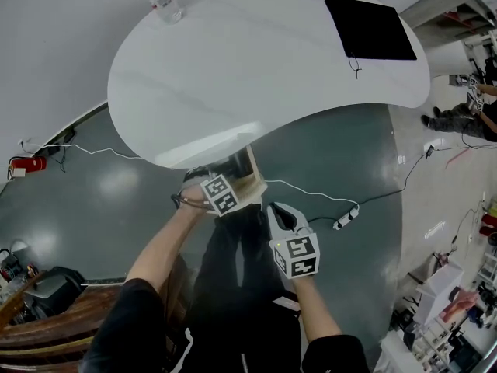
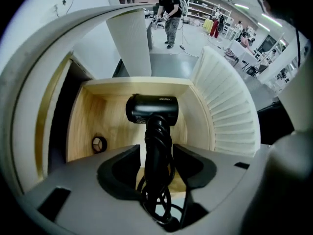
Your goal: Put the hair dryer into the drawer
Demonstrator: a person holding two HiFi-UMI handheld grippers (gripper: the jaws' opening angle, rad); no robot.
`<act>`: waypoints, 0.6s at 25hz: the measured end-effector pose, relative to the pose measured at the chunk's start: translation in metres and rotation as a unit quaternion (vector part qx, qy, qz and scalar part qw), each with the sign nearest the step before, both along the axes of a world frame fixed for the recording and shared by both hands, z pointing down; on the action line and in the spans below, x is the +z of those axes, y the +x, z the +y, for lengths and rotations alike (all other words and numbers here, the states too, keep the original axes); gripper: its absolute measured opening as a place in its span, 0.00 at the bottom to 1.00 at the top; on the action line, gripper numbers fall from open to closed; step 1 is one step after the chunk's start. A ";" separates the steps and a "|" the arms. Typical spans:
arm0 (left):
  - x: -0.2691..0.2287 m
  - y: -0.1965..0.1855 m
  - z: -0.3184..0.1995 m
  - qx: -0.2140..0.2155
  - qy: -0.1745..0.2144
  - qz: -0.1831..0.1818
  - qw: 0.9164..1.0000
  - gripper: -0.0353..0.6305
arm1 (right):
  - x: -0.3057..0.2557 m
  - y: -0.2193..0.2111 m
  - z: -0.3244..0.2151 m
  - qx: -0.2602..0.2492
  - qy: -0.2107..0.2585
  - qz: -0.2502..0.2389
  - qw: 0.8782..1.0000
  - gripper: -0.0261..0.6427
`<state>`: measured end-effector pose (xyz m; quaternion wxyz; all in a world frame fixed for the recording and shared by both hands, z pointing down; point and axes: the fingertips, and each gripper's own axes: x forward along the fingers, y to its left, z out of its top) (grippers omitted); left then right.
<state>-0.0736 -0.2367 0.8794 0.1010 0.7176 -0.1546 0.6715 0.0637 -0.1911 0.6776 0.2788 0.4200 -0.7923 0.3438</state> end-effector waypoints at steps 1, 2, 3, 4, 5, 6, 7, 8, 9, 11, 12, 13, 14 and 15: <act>-0.005 -0.001 0.000 -0.001 0.005 0.001 1.000 0.37 | -0.001 -0.001 0.001 -0.001 0.000 -0.001 1.000 0.05; -0.010 -0.002 0.000 -0.004 0.010 0.003 1.000 0.37 | -0.001 -0.002 0.002 -0.003 0.001 -0.002 1.000 0.05; -0.015 -0.003 0.000 -0.007 0.015 0.006 1.000 0.37 | -0.002 -0.002 0.003 -0.005 0.002 -0.003 1.000 0.05; -0.020 -0.003 0.000 -0.011 0.020 0.009 1.000 0.37 | -0.004 -0.003 0.003 -0.007 0.002 -0.005 1.000 0.05; -0.026 -0.005 -0.001 -0.016 0.024 0.013 0.999 0.37 | -0.005 -0.005 0.003 -0.010 0.003 -0.007 1.000 0.05; -0.031 -0.007 -0.002 -0.021 0.027 0.017 0.999 0.37 | -0.006 -0.008 0.003 -0.013 0.004 -0.009 1.000 0.05; -0.037 -0.008 -0.002 -0.026 0.031 0.022 0.999 0.36 | -0.008 -0.011 0.003 -0.017 0.005 -0.012 1.000 0.05; -0.043 -0.010 -0.001 -0.030 0.035 0.027 0.999 0.32 | -0.009 -0.014 0.003 -0.021 0.006 -0.014 1.000 0.05; -0.049 -0.012 0.000 -0.034 0.038 0.031 0.998 0.27 | -0.011 -0.017 0.003 -0.025 0.008 -0.015 1.000 0.05; -0.060 -0.016 0.004 -0.041 0.045 0.040 0.997 0.21 | -0.015 -0.023 0.003 -0.034 0.012 -0.018 0.999 0.05; -0.066 -0.018 0.007 -0.046 0.048 0.046 0.997 0.17 | -0.018 -0.027 0.003 -0.038 0.014 -0.019 0.999 0.05; -0.072 -0.020 0.009 -0.052 0.051 0.052 0.996 0.14 | -0.021 -0.030 0.002 -0.042 0.017 -0.021 0.999 0.05; -0.079 -0.021 0.011 -0.060 0.054 0.060 0.995 0.12 | -0.025 -0.032 0.002 -0.046 0.020 -0.022 0.999 0.05; -0.086 -0.021 0.015 -0.067 0.056 0.069 0.994 0.11 | -0.028 -0.035 0.001 -0.049 0.023 -0.023 0.998 0.05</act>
